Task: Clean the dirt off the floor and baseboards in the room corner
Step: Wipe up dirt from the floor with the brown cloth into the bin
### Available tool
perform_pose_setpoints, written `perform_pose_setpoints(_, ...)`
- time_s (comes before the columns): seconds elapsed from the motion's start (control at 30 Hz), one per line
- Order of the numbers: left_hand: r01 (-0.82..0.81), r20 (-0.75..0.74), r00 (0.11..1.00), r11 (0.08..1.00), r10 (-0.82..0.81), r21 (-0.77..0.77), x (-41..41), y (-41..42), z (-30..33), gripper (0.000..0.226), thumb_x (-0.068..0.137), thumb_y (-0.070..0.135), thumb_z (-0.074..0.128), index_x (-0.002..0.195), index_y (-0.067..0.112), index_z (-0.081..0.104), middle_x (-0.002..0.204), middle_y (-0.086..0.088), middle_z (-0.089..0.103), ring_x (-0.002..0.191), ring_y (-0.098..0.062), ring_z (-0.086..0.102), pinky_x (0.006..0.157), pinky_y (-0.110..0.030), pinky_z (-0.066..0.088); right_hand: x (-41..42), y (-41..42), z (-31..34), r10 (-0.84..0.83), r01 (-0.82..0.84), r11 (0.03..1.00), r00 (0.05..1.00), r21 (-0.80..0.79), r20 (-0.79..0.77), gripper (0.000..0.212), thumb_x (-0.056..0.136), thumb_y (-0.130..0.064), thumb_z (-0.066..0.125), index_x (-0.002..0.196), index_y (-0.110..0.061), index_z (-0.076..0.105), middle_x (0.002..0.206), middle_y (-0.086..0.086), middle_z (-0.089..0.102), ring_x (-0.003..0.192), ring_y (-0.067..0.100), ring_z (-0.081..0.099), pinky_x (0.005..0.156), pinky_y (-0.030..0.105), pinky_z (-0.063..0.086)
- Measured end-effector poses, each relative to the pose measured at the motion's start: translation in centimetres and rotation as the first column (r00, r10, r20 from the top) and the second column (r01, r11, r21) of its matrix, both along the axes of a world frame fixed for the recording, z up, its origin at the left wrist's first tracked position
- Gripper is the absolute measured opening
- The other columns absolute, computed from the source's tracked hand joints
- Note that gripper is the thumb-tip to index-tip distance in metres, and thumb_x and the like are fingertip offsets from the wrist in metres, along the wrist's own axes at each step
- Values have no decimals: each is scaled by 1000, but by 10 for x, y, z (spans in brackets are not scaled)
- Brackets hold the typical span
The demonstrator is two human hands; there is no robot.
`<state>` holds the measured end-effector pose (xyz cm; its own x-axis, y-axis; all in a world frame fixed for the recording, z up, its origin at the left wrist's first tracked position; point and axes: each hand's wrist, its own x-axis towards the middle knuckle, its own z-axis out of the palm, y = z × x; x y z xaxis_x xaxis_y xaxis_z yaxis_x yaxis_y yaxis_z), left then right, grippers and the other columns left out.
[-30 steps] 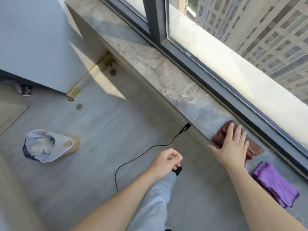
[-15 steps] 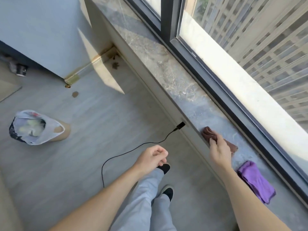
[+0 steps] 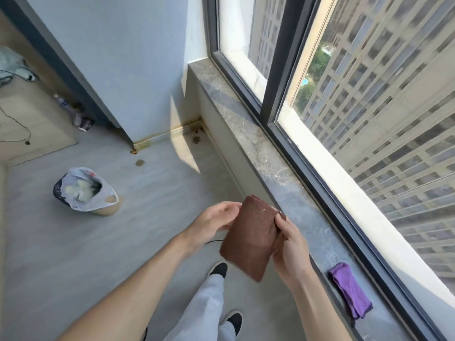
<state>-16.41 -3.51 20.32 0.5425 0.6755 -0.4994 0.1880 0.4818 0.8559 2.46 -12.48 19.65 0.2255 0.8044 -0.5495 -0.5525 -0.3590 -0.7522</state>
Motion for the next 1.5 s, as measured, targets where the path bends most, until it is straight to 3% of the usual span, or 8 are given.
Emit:
perform_pose_setpoints(0.1, -15, 88, 996, 996, 23, -83, -19, -9, 23, 46, 101, 45, 54, 134, 13, 62, 128, -7, 72, 121, -23, 67, 99, -32, 54, -24, 18, 32, 158, -163, 986, 979, 24, 125, 33, 109, -24, 44, 130, -15, 68, 127, 13, 71, 120, 30, 65, 106, 49, 48)
perform_pose_setpoints(0.27, -314, 53, 946, 943, 321, -113, -71, -5, 32, 43, 95, 44, 64, 121, 10, 70, 115, -12, 76, 103, -22, 72, 89, -35, 58, -83, 58, 49, 381, -396, 918, 891, 10, 248, 31, 110, -35, 45, 136, -29, 60, 122, 2, 74, 99, 15, 73, 77, 34, 58)
perform_pose_setpoints(0.43, -511, 10, 858, 855, 514, -85, -140, 18, 18, 34, 93, 41, 70, 112, 12, 74, 108, -13, 77, 98, -27, 74, 90, -45, 58, -146, 102, 40, 464, -462, 885, 886, -60, 22, 56, 94, -52, 53, 141, -22, 59, 137, 9, 66, 122, 26, 64, 103, 54, 50)
perform_pose_setpoints(0.6, -601, 8, 796, 792, 605, -111, -232, 74, -18, 30, 96, 40, 71, 115, 16, 74, 113, -12, 76, 109, -32, 72, 101, -53, 55, -254, 166, 9, 513, -540, 827, 839, -158, -183, 63, 99, -63, 42, 138, -20, 65, 139, 12, 65, 131, 29, 59, 113, 55, 44)
perform_pose_setpoints(0.73, -635, -5, 770, 764, 638, -113, -291, 123, -35, 25, 91, 40, 74, 108, 21, 75, 111, -9, 77, 109, -27, 72, 103, -50, 53, -331, 214, 0, 498, -557, 811, 817, -177, -290, 55, 105, -48, 48, 140, -8, 62, 143, 19, 60, 137, 34, 55, 119, 57, 35)
perform_pose_setpoints(1.1, -649, -223, 723, 753, 654, 104, -377, 244, -50, 47, 80, 66, 67, 98, 23, 70, 94, 1, 76, 92, -21, 72, 89, -49, 55, -424, 352, -10, 516, -510, 798, 853, -321, -74, 29, 103, -21, 60, 123, -3, 70, 114, 20, 75, 107, 34, 73, 101, 51, 55)
perform_pose_setpoints(1.27, -716, -164, 689, 698, 706, -10, -407, 308, -53, 23, 97, 48, 65, 107, 28, 71, 104, 3, 77, 100, -17, 74, 98, -48, 56, -451, 440, -15, 618, -611, 725, 781, -318, -91, 28, 102, -24, 61, 123, -7, 70, 113, 18, 76, 105, 35, 74, 94, 51, 58)
perform_pose_setpoints(1.5, -852, -148, 520, 497, 841, -166, -421, 411, -87, 47, 90, 52, 69, 126, 23, 70, 122, -3, 74, 116, -21, 70, 106, -47, 52, -470, 590, -55, 798, -798, 512, 579, -318, -167, 28, 98, -15, 66, 123, -2, 68, 115, 26, 73, 107, 45, 71, 95, 64, 55)
